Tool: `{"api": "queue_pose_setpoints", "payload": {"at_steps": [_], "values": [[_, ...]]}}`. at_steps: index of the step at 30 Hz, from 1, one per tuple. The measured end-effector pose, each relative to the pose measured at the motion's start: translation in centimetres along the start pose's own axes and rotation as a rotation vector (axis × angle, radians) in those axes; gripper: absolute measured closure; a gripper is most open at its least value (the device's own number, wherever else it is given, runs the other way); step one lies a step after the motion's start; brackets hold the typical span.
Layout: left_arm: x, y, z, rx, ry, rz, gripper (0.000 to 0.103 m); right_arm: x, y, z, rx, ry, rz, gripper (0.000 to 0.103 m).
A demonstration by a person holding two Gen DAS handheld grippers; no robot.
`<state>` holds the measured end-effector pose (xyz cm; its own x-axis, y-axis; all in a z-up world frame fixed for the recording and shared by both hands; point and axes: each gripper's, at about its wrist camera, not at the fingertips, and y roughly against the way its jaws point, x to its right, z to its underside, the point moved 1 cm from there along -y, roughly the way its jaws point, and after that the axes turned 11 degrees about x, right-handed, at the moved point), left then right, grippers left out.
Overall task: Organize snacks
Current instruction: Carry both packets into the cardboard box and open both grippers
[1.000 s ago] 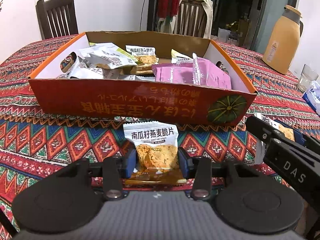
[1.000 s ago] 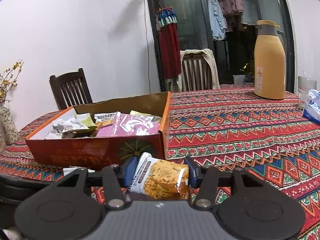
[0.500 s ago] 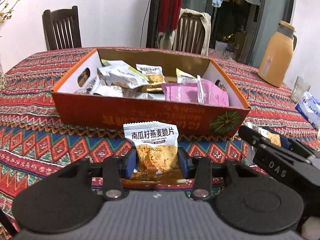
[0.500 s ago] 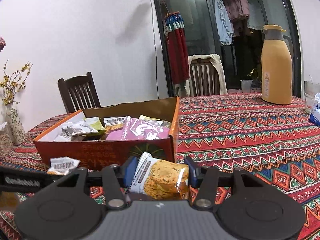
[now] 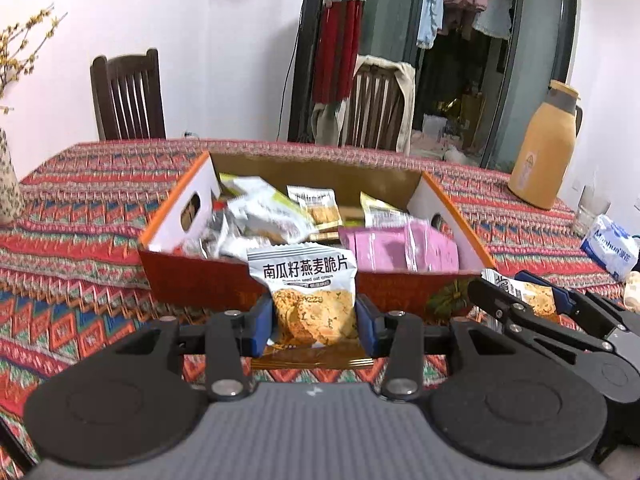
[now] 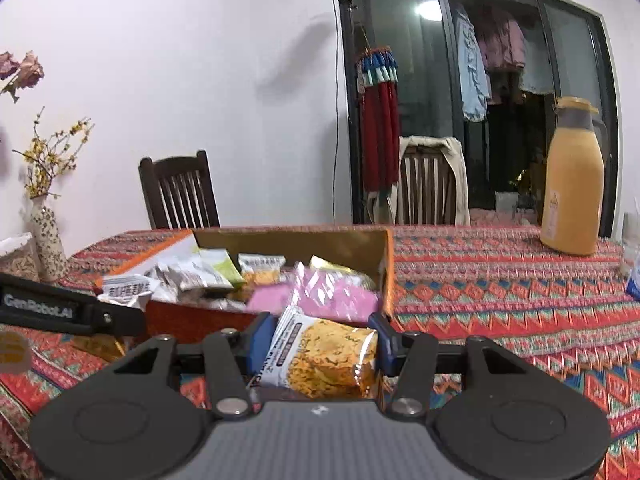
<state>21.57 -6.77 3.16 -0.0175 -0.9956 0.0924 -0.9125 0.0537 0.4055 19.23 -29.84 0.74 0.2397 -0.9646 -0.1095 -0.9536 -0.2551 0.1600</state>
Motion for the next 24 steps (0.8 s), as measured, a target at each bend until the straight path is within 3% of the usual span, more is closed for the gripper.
{"api": "queue_pose_setpoints", "payload": {"at_steps": [13,24], "values": [[-2.9,-2.6,-5.1,0.103,0.008,-0.021,0.059,-3.6,-4.5,-5.2,0.060,0.026,0.012,0.052],[-7.0,-8.3,-6.1,0.115,0.067,-0.070,0.059,-5.0,-11.3,-5.2,0.034,0.033,0.081,0.052]]}}
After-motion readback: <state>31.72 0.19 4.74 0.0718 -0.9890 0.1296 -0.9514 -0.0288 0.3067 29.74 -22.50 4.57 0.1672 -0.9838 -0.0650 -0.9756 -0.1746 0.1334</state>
